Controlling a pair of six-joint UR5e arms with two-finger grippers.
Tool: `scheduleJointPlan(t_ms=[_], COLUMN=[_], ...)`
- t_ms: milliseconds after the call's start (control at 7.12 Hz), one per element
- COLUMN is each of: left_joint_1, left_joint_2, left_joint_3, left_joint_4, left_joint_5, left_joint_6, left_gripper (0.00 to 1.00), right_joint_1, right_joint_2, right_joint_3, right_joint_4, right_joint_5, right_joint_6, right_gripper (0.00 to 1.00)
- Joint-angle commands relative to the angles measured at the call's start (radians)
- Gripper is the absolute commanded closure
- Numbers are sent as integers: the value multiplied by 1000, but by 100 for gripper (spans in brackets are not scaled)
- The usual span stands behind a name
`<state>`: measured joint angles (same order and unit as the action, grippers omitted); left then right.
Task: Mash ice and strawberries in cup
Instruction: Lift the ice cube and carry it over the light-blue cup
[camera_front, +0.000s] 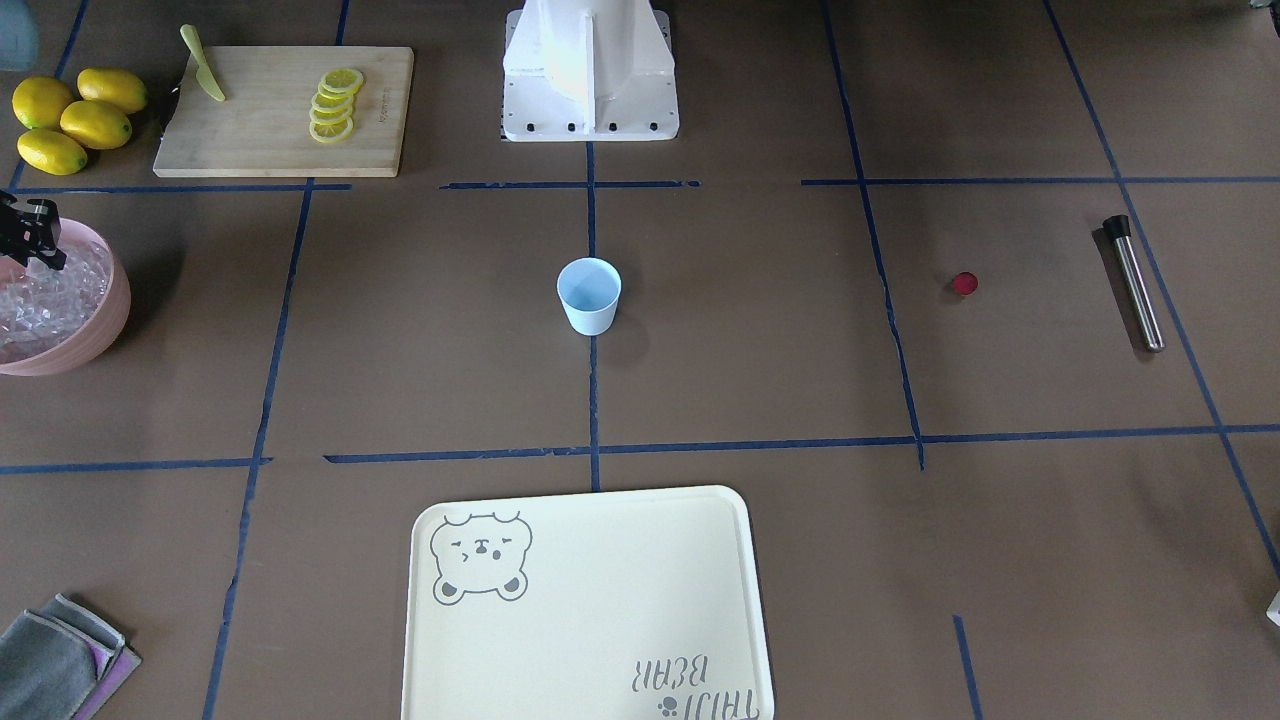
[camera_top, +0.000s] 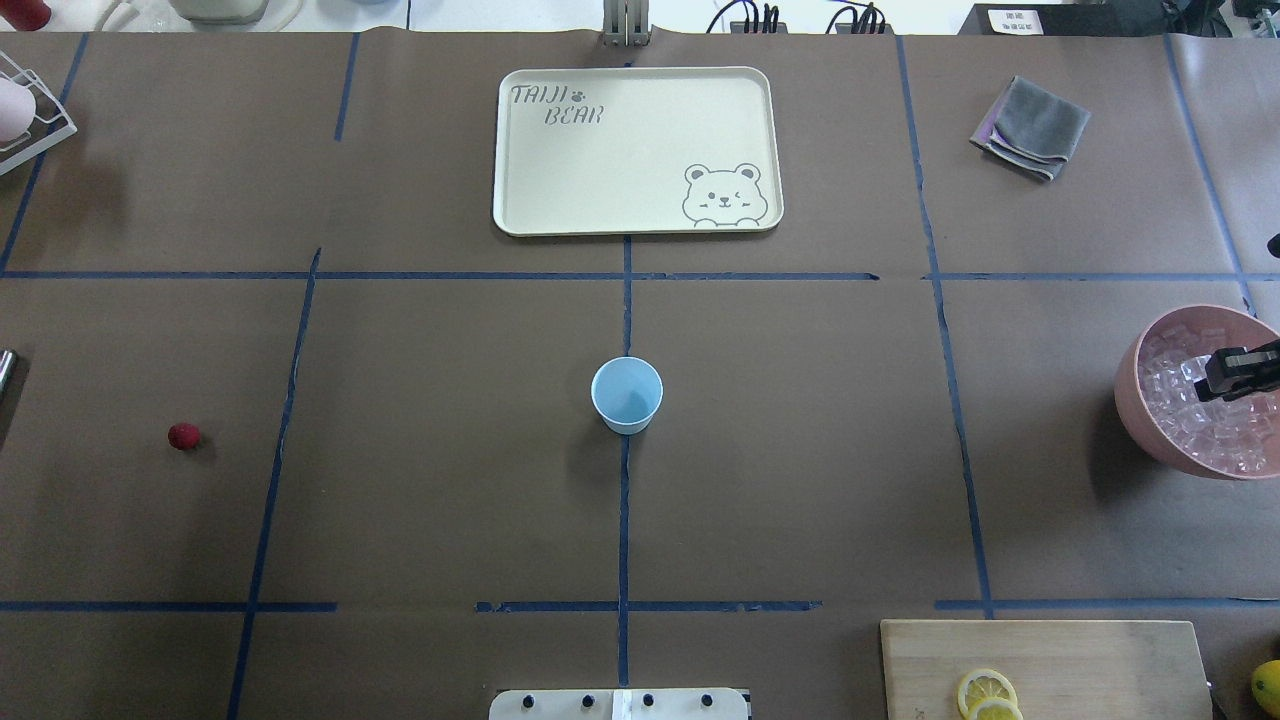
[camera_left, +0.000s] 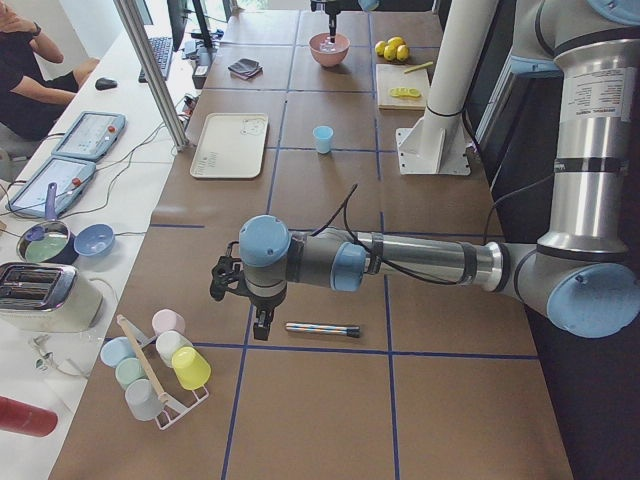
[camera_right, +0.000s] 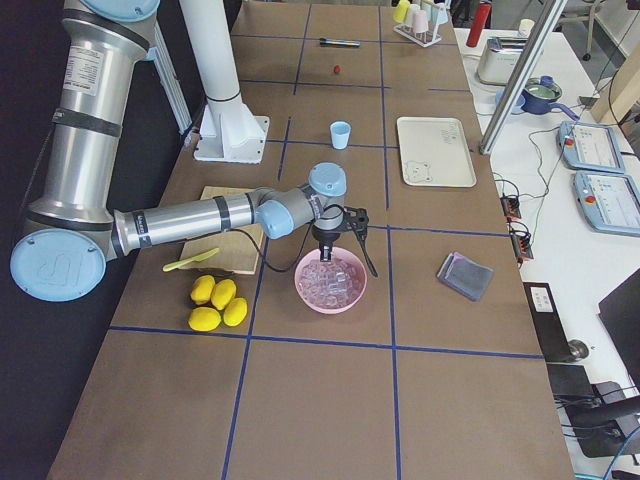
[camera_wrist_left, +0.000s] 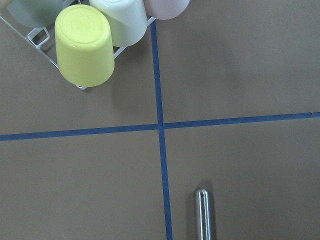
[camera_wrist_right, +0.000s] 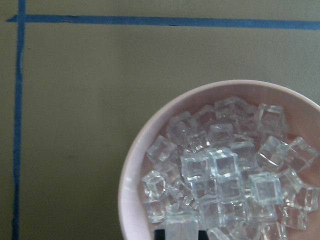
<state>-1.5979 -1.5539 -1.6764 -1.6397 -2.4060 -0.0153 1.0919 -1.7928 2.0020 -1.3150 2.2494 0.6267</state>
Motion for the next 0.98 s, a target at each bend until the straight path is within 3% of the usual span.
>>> scheduleJointPlan(t_ms=[0,421,561,842], left_joint_1=[-1,-1,-1,1], left_joint_2=[0,0,0,-3], left_joint_3=[0,-6,-6,-6], left_joint_4=[0,0,0,-2], left_joint_5=[1,1,1,1], left_joint_6=[0,0,-2,-5], left_gripper=[0,0,0,0], right_joint_1=[14,-131,-249,-410], right_joint_2=[121,480,597,851], right_joint_3=[93,90,80,-59], right_joint_4=[-175,-493,-551,-563], right_joint_5=[-1,-45,-106,-189], right_joint_6=[5,33,162,429], right_gripper=[100,100,100,100])
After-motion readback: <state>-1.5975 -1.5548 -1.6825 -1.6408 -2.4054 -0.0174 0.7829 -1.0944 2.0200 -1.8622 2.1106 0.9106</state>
